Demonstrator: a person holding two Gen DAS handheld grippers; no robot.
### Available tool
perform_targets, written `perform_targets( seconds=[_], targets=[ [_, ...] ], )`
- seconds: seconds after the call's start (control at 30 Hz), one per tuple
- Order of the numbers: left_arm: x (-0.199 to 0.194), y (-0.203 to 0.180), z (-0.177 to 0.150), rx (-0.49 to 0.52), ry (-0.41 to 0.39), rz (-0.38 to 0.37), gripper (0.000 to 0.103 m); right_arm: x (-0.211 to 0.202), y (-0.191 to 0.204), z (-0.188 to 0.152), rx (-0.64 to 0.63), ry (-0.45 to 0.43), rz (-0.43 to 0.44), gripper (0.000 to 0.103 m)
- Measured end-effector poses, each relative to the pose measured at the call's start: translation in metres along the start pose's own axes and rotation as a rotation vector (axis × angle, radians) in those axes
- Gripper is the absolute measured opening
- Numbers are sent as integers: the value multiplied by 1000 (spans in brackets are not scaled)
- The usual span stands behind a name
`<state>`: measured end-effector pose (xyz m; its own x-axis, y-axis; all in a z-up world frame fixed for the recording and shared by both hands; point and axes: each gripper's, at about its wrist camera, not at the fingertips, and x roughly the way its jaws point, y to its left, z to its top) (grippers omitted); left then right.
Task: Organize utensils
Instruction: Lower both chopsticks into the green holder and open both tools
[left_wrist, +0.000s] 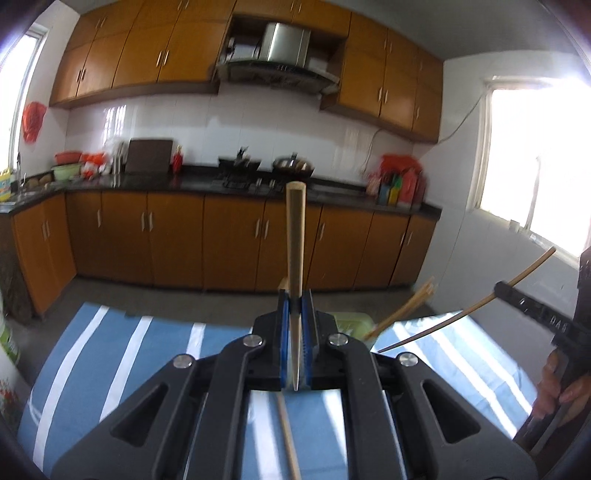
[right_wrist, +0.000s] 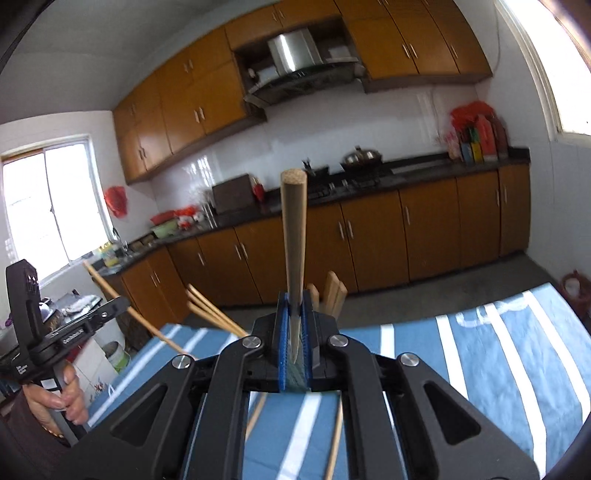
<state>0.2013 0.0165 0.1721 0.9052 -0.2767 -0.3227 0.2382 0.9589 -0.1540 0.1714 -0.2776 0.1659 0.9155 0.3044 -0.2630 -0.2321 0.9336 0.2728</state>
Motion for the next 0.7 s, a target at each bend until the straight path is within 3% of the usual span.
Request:
perform_targets(
  seconds=[0.13, 0.33, 0.5, 0.7],
  targets=[
    [9, -14, 23, -44, -82, -10, 8, 19, 12, 14, -33, -20, -23, 7],
    [44, -25, 33, -49, -146, 58, 7, 68, 18, 19, -68, 58, -84, 7],
    [85, -18, 18, -66, -62, 71, 7, 104, 7, 10, -43, 157, -113, 7],
    [112, -8, 1, -84, 17, 63, 8, 123, 7, 0, -51, 199, -116, 7]
  ],
)
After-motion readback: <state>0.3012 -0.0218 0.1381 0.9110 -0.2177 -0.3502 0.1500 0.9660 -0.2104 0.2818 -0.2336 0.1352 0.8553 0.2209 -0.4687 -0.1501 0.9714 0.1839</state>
